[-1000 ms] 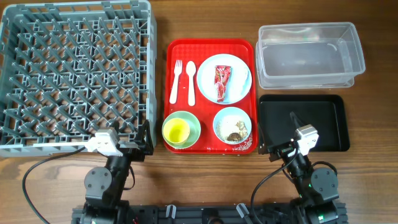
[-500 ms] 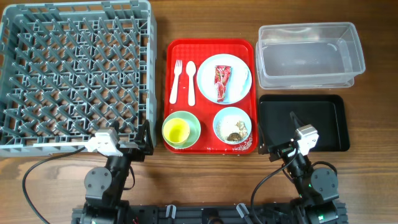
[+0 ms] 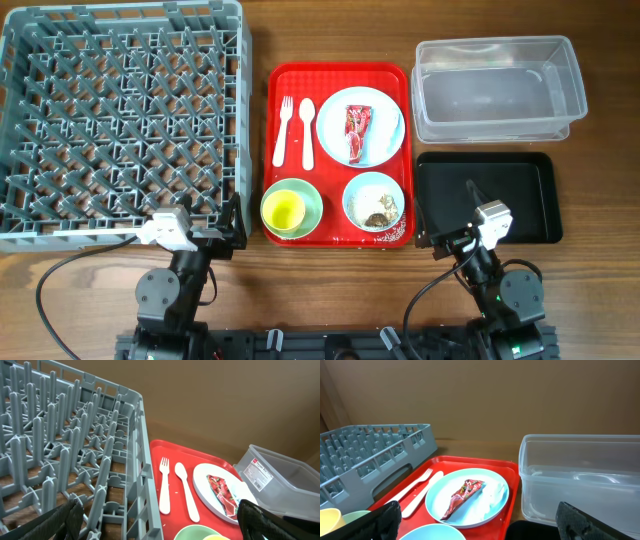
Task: Sort waste into correct bins and load items into the dishwasher rack
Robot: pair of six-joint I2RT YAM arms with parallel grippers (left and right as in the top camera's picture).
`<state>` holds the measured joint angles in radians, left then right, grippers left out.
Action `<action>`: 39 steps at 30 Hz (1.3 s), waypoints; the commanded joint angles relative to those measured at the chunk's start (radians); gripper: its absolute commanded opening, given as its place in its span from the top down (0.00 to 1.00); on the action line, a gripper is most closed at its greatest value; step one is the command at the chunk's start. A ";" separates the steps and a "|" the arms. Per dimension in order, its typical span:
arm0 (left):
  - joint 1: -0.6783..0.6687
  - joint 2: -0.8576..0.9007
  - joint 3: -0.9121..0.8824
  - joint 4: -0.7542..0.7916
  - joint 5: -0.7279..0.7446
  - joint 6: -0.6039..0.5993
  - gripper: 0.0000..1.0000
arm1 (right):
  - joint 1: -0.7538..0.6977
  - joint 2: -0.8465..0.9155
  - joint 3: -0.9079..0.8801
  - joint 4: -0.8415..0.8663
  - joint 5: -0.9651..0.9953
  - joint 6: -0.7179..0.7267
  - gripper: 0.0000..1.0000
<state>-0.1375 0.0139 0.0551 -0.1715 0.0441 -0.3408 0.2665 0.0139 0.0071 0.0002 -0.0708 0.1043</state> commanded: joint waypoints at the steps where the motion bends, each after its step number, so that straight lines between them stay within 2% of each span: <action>1: -0.003 -0.007 -0.006 0.000 0.011 0.017 0.00 | -0.004 0.003 -0.002 0.003 -0.008 0.007 0.00; 23: -0.003 -0.007 -0.006 0.000 0.011 0.016 0.00 | -0.004 0.003 -0.002 0.003 -0.007 0.007 0.00; 26: -0.003 -0.007 -0.006 0.016 0.000 0.019 0.00 | -0.004 0.003 -0.002 0.002 -0.008 0.066 0.00; 29: -0.003 -0.007 -0.006 0.024 0.058 0.019 0.00 | -0.004 0.011 -0.002 0.005 -0.021 0.195 0.00; 32: -0.003 -0.007 -0.004 0.114 0.155 -0.036 0.00 | -0.004 0.011 0.007 0.061 -0.159 0.202 0.00; 35: -0.003 -0.007 0.026 0.142 0.156 -0.094 0.00 | -0.004 0.014 0.084 0.059 -0.204 0.172 0.00; 39: -0.003 0.043 0.137 0.061 0.109 -0.094 0.00 | -0.004 0.104 0.271 -0.062 -0.220 0.188 0.00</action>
<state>-0.1375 0.0166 0.0792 -0.0643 0.1650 -0.4061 0.2653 0.0486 0.1226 -0.0078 -0.2344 0.2661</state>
